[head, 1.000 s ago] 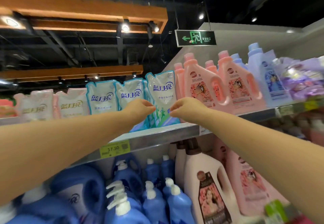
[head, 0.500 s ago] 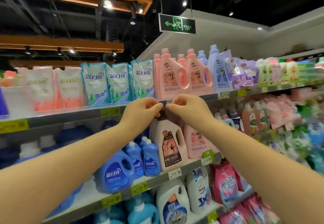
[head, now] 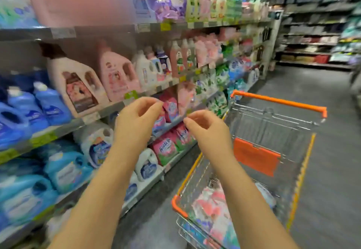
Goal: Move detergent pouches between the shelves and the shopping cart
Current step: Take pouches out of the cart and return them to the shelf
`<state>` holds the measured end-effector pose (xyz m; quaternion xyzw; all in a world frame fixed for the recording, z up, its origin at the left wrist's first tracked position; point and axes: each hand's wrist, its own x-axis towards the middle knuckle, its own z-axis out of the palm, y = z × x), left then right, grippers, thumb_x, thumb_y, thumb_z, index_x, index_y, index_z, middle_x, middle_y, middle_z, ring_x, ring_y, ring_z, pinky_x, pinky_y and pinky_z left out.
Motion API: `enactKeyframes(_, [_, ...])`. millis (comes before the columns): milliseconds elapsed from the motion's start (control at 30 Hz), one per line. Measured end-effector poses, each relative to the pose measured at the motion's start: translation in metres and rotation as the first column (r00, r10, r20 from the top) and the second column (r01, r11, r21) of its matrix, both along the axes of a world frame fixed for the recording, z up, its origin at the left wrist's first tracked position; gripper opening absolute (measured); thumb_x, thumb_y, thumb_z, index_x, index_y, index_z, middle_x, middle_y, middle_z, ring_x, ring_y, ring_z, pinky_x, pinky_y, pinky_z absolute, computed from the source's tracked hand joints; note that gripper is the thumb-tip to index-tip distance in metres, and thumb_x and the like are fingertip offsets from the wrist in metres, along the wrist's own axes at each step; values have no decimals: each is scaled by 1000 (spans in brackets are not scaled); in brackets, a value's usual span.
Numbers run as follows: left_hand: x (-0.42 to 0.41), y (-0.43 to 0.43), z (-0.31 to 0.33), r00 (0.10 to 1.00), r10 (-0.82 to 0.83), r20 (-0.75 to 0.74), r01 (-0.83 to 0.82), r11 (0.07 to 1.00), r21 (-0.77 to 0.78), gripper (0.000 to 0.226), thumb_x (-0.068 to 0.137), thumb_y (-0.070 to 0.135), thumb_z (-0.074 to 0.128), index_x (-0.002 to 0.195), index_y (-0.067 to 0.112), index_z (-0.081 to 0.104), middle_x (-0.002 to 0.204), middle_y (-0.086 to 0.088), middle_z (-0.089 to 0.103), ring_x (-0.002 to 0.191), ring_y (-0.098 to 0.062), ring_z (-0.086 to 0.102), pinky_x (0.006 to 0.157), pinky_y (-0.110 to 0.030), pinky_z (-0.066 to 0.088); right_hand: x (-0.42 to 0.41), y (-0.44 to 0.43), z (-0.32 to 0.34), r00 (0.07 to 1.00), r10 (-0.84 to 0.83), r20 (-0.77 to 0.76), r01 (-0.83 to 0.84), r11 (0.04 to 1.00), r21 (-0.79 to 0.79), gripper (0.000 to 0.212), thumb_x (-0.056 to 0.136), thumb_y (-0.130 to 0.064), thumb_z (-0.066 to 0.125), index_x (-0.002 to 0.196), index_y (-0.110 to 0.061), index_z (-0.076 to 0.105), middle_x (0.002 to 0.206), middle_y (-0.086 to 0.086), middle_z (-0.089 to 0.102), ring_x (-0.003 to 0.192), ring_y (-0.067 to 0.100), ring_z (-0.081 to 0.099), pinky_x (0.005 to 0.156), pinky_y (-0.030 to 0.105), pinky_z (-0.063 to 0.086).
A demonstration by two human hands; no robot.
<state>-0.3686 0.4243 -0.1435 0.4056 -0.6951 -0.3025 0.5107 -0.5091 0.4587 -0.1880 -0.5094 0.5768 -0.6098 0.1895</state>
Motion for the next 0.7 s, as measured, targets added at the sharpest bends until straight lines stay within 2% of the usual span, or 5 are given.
enactKeyframes(167, [-100,26,-85,996,-84,9,80,976,202,22,89,19,57,70,29,60,74,3,67,74,-10,60,76,-30,45,-99,58,-61,980,-201,-12,200,968,152,19,78,-20,72,71,-30,58,68,-14,61,67,2,56,74,24,46])
enactKeyframes(367, [-168,15,-164,990,-118,77,81,924,375,18,87,26,56,70,31,60,63,12,64,62,2,57,69,-30,45,-155,74,-132,944,-317,93,274,907,319,7,82,-19,69,84,-22,62,74,-13,60,70,0,55,68,16,44])
enactKeyframes(467, [-194,-14,-206,981,-156,116,87,888,452,18,85,27,55,68,31,59,68,9,66,69,-9,59,74,-32,44,-178,64,-174,904,-401,146,308,850,426,11,84,-22,67,92,-22,61,78,-10,60,72,3,55,64,11,41])
enactKeyframes(600, [-239,-56,-268,931,-278,238,106,828,551,12,81,33,54,72,27,59,70,7,67,79,-20,62,81,-36,47,-206,39,-238,819,-538,197,342,734,587,33,87,-30,64,117,-20,53,98,-4,59,87,13,55,67,18,41])
enactKeyframes(700, [-269,-70,-323,869,-386,311,113,765,635,15,88,28,54,99,21,60,85,-2,67,89,-25,63,76,-30,43,-218,18,-293,723,-663,194,373,612,697,56,88,-31,62,137,-18,39,128,4,52,109,20,53,89,29,43])
